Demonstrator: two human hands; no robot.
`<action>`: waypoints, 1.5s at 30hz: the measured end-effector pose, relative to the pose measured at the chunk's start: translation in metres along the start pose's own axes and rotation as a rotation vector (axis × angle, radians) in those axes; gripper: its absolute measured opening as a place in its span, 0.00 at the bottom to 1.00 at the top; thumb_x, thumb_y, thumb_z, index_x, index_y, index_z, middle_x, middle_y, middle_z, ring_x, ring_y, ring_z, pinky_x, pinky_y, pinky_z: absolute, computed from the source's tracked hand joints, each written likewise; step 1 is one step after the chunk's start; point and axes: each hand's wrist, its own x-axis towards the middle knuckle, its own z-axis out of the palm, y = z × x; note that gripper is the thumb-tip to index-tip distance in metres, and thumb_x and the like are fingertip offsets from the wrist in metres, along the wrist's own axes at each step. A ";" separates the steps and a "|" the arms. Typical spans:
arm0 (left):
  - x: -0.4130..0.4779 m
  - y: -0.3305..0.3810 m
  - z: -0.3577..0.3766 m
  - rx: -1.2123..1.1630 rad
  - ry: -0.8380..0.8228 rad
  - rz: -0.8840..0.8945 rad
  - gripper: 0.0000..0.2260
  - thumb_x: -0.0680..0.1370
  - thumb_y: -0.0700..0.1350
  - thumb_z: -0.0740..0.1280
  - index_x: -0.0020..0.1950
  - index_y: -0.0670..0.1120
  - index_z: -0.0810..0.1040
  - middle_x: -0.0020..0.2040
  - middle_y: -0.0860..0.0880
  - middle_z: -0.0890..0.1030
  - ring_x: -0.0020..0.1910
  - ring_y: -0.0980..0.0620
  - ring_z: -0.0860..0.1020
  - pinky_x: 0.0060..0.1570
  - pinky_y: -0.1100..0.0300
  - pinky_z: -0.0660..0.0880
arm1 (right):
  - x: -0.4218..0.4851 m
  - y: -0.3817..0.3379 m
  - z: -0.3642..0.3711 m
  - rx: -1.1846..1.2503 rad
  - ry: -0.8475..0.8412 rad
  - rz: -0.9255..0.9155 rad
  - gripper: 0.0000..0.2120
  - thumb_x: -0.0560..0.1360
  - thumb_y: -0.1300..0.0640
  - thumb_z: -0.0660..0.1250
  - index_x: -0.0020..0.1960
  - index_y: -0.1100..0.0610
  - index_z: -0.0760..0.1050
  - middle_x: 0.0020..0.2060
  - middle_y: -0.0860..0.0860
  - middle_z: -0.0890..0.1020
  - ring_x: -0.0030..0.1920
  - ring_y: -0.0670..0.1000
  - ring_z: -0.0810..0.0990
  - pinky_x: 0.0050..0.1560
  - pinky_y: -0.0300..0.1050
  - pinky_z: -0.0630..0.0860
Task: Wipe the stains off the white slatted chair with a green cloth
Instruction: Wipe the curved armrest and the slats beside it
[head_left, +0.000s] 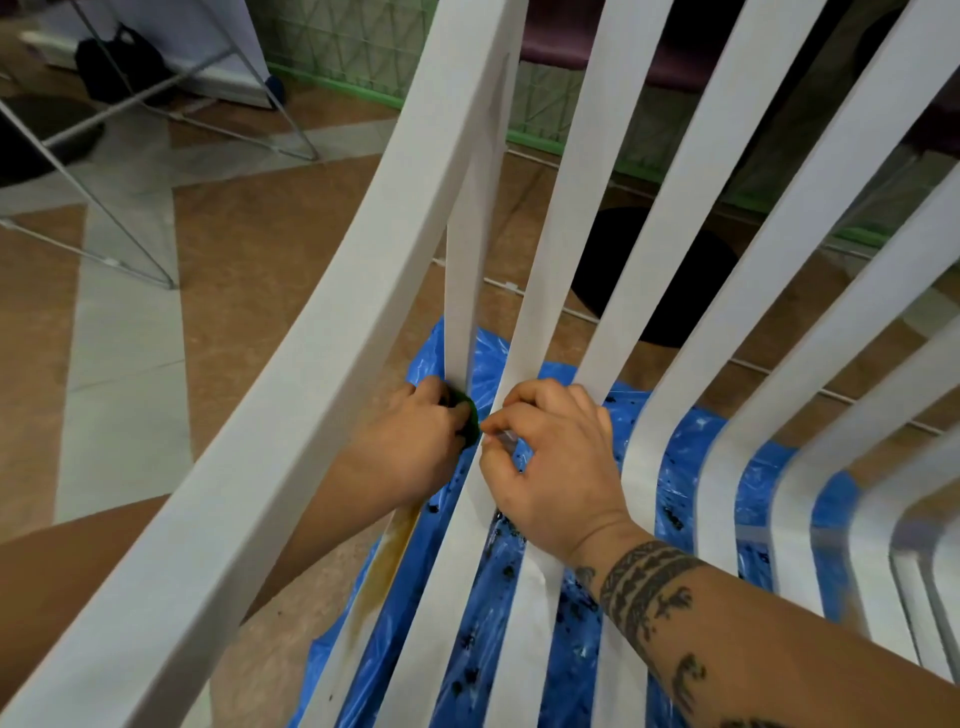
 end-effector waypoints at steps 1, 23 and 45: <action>0.004 0.003 -0.001 0.032 -0.045 0.022 0.13 0.80 0.52 0.63 0.63 0.51 0.79 0.57 0.45 0.76 0.58 0.41 0.74 0.57 0.48 0.73 | 0.000 0.000 0.000 0.000 -0.002 -0.001 0.10 0.73 0.46 0.63 0.47 0.46 0.83 0.47 0.40 0.75 0.52 0.45 0.70 0.56 0.40 0.58; 0.025 0.001 -0.028 -0.249 -0.220 -0.320 0.13 0.82 0.47 0.60 0.46 0.42 0.80 0.39 0.45 0.76 0.30 0.51 0.73 0.29 0.59 0.69 | 0.000 0.000 0.000 0.016 -0.010 0.002 0.10 0.74 0.46 0.63 0.47 0.47 0.82 0.47 0.40 0.74 0.52 0.46 0.70 0.57 0.41 0.58; 0.023 0.012 -0.019 0.459 -0.165 0.318 0.16 0.81 0.43 0.61 0.69 0.46 0.74 0.64 0.48 0.76 0.60 0.43 0.76 0.52 0.47 0.80 | 0.000 0.000 -0.002 0.003 -0.018 0.010 0.08 0.73 0.46 0.63 0.40 0.47 0.77 0.46 0.39 0.74 0.51 0.44 0.69 0.56 0.40 0.59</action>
